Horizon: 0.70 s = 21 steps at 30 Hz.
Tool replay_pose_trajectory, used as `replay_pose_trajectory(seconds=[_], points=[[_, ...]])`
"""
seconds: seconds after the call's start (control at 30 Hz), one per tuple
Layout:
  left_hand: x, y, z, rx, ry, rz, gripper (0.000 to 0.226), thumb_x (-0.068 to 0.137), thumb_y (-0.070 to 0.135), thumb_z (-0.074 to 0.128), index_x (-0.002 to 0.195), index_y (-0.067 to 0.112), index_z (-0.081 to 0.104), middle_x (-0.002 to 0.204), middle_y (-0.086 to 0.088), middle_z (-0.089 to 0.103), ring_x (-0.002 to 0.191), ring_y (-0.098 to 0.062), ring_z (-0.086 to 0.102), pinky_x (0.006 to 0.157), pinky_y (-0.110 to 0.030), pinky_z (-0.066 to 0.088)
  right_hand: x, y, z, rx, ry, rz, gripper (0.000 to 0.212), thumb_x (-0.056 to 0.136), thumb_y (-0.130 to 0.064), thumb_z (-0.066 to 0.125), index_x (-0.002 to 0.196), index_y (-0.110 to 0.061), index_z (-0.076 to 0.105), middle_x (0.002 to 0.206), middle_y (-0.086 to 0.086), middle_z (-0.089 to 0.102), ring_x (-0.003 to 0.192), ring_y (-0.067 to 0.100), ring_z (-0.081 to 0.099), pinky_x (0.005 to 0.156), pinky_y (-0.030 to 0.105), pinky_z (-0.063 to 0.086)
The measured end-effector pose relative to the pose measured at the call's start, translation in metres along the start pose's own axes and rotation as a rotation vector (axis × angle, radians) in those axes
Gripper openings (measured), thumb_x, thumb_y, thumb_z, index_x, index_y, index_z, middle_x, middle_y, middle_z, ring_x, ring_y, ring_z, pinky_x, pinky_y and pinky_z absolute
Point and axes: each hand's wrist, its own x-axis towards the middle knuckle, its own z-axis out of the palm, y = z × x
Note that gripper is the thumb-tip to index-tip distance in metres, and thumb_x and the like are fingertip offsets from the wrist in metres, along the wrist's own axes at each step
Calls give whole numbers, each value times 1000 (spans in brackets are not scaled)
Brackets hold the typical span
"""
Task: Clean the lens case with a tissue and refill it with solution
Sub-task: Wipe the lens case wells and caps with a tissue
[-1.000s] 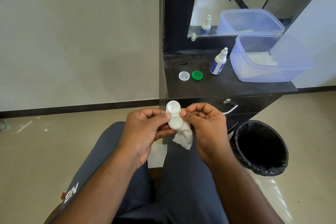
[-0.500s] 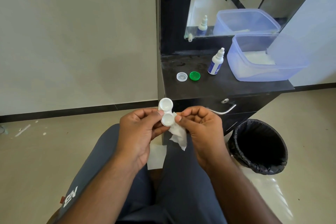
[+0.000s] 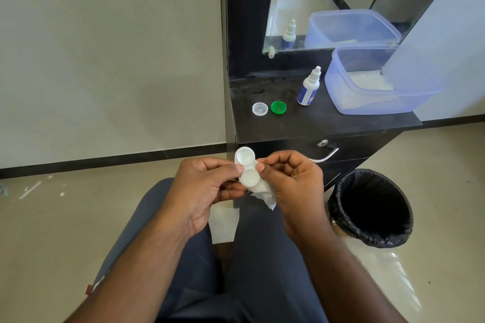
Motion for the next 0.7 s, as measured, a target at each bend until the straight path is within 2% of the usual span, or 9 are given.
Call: replay_pose_trajectory(seconds=[0.13,0.23,0.4,0.5,0.7], points=[[-1,-2,4,-135,99,55,5,81,2,70,85,0,73,77,-18,74,62,-23,71,57,-28,60,-1,-1,0,18,-9,-30,14,76,0,73,79,-11,67,82,7,74,82,23,71,70,37,59],[-3,-6,10,-228,156,75,3,82,2,69,83,1,71,78,-15,75,66,-24,73,57,-26,58,-2,-2,3,47,-7,-35,15,76,3,72,78,-10,67,80,5,74,81,19,71,73,33,59],[-8,-9,15,-242,128,69,5,83,1,67,86,-2,71,80,-17,75,71,-25,74,61,-26,58,-2,0,2,118,52,-55,19,77,5,71,76,-14,68,79,7,73,80,22,71,72,30,57],[-9,-11,18,-284,174,101,5,83,3,68,84,-1,71,81,-17,75,73,-26,74,65,-28,59,-7,2,4,134,54,-69,15,77,5,71,79,-9,68,82,8,74,81,21,71,71,27,56],[-7,-12,19,-278,149,104,6,83,4,68,85,0,72,83,-17,75,75,-26,73,65,-28,59,-4,2,3,183,74,-35,12,76,7,70,81,-4,68,82,11,74,80,25,71,72,33,57]])
